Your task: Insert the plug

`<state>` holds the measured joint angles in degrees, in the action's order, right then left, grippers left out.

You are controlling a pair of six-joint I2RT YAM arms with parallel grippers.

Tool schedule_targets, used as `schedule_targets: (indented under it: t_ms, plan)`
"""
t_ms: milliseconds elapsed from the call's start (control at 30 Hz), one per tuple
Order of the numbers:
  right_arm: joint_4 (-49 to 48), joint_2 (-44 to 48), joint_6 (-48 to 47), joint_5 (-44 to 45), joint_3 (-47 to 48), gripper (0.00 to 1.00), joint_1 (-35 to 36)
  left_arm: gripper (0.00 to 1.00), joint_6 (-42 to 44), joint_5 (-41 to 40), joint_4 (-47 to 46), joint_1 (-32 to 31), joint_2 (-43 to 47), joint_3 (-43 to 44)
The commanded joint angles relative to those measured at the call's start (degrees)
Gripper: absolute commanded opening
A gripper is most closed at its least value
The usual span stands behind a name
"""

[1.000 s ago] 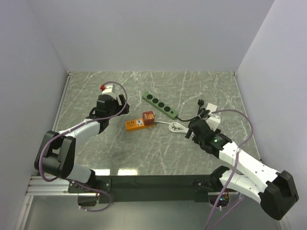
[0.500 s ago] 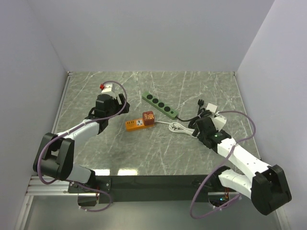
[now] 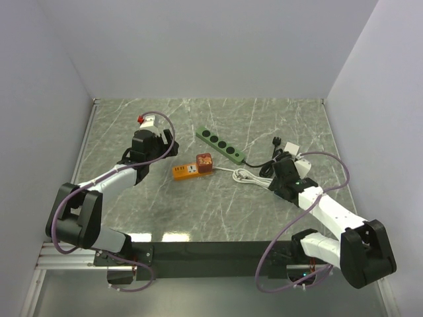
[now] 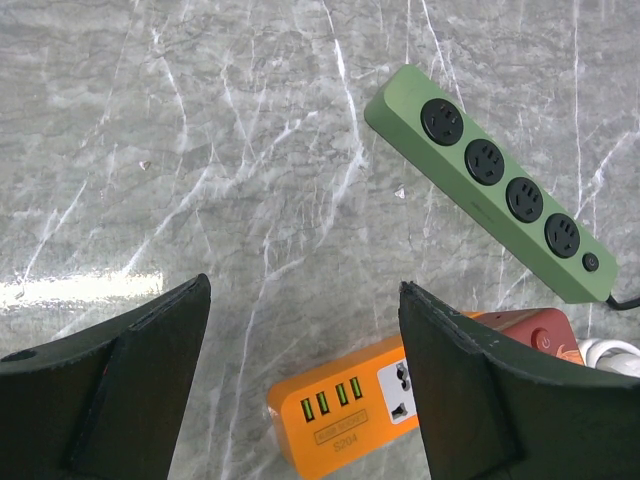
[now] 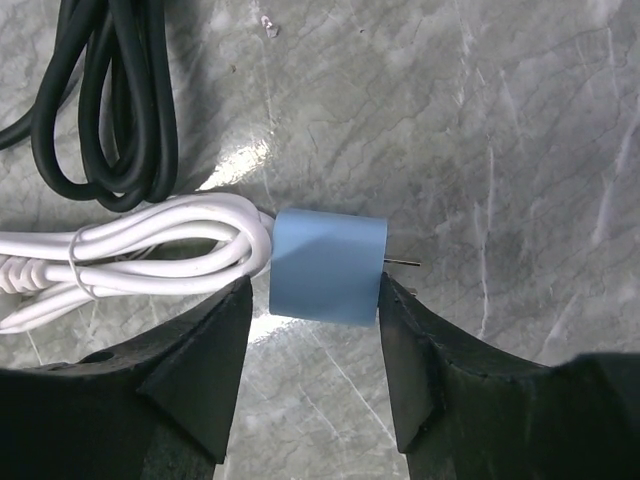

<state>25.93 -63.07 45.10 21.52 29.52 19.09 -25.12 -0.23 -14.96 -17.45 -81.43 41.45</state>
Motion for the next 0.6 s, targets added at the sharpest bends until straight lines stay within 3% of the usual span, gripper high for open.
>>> schedule_targets:
  t_ms: [0,133,300,367,433,567]
  plan:
    - [-0.44,-0.12,0.60,-0.07,-1.22,0.59,-0.46,0.82,0.69,0.84,-1.21,0.05,0.75,0.12]
    - [0.78,-3.28,-0.19,-1.56,0.19,0.48,-0.37,0.82,0.78,0.76,-1.12,0.14,1.01,0.03]
    - [0.52,-2.59,0.25,-0.86,-0.07,0.48,-0.11,0.82,0.69,0.41,-1.30,0.05,1.10,-0.23]
    - [0.61,-3.02,-0.19,-0.78,0.19,0.28,-0.02,0.82,0.69,0.67,-1.39,0.05,0.92,-0.14]
    - [1.48,-2.68,-0.89,-0.86,0.89,0.00,0.33,0.82,0.95,0.76,-2.35,0.05,1.09,-0.49]
    - [5.43,1.35,-1.51,0.80,4.57,0.00,1.64,0.79,2.00,4.26,-6.12,-0.21,2.94,-2.51]
